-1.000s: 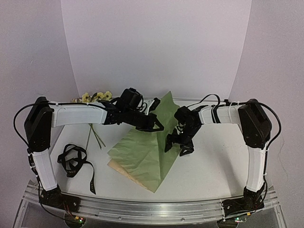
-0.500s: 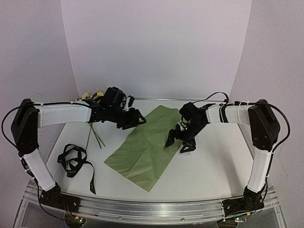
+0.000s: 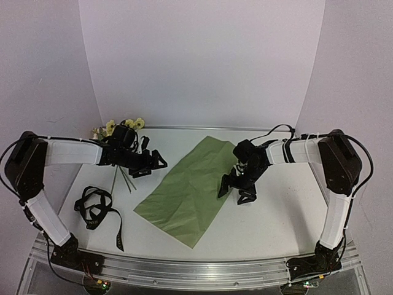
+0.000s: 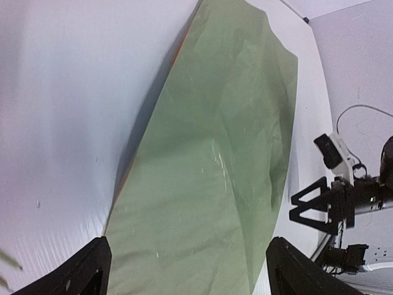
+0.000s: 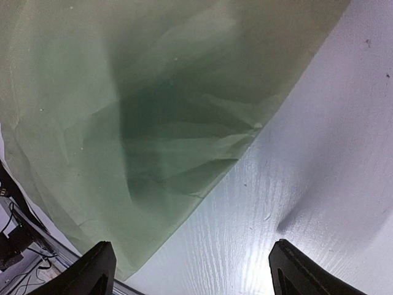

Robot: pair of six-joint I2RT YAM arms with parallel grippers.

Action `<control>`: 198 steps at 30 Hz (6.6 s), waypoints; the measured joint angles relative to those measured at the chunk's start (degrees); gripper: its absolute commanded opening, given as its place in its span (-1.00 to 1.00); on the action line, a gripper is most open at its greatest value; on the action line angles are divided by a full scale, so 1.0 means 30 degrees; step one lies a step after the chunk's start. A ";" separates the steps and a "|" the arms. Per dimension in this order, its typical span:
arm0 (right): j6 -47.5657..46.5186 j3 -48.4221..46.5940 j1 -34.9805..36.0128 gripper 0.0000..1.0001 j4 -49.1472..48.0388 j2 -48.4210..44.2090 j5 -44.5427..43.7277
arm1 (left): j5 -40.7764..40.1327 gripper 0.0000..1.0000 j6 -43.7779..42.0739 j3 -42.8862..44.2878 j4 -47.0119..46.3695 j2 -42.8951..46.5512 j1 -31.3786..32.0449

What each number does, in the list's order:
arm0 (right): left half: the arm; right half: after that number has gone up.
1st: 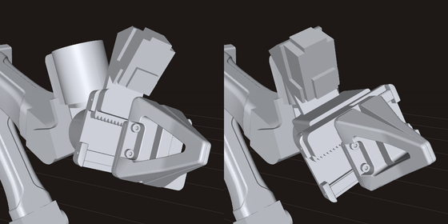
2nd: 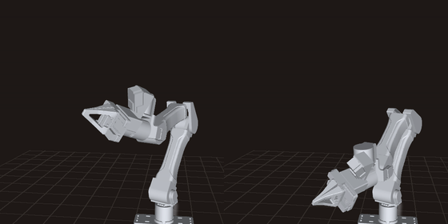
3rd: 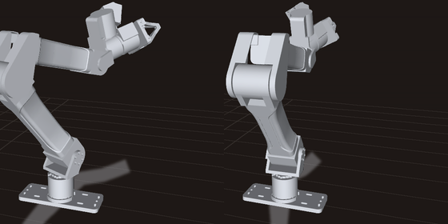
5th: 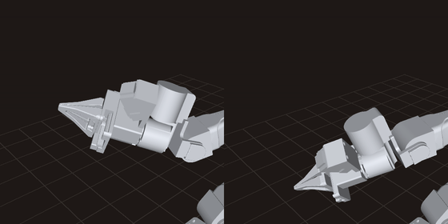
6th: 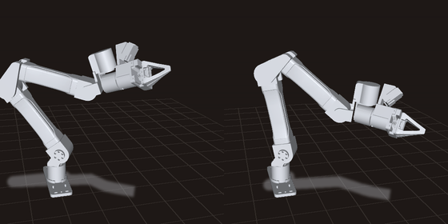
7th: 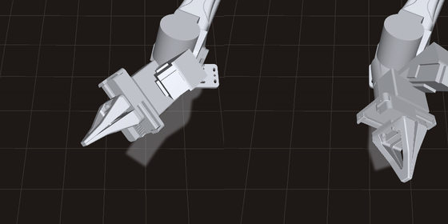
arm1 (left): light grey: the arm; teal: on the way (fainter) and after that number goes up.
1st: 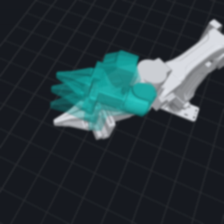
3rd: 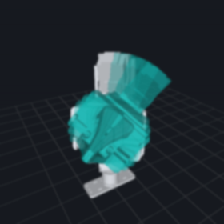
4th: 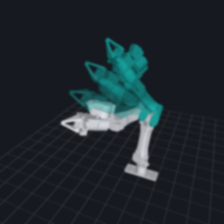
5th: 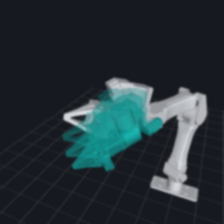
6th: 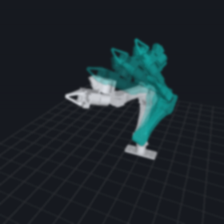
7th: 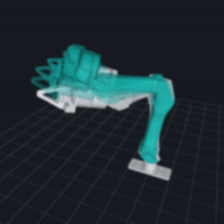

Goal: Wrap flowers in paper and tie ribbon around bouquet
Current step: Pick up the folded wrapping paper from the center of the board, then pass from the left arm to the right

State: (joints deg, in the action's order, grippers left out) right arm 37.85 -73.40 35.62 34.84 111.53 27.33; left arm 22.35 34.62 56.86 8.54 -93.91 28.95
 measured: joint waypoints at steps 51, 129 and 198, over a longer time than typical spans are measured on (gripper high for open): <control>0.1989 -0.2473 -0.0197 0.03 -0.2280 0.2701 0.0311 | 0.7023 -0.83 -0.2578 0.7368 0.1001 -0.8655 -0.1071; 0.6961 -1.3865 -0.3277 0.97 -0.3524 0.2778 0.0351 | 0.0073 -1.00 -0.6361 1.5440 1.2165 -0.6313 0.8004; -0.1398 -1.7342 -0.0595 -0.15 0.6899 0.2101 0.0451 | -0.1281 -0.95 -0.4459 1.0223 0.8760 -0.2349 0.8174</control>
State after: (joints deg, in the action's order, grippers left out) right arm 33.65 -125.43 33.83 55.54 117.83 28.69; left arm 18.51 21.24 87.52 34.82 -100.96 53.47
